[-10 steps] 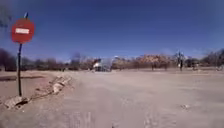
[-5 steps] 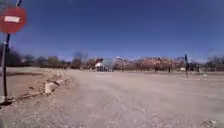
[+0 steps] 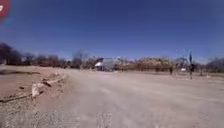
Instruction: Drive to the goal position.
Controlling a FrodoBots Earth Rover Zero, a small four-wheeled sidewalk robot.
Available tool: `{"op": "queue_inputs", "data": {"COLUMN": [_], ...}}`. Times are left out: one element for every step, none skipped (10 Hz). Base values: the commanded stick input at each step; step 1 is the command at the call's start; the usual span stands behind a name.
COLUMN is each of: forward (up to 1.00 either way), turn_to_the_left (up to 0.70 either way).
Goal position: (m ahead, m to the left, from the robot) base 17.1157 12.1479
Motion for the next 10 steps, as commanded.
{"op": "queue_inputs", "data": {"forward": [1.0,1.0,1.0,1.0,1.0,1.0,1.0,1.0,1.0,1.0], "turn_to_the_left": [0.0,0.0,0.0,0.0,0.0,0.0,0.0,0.0,0.0,0.0]}}
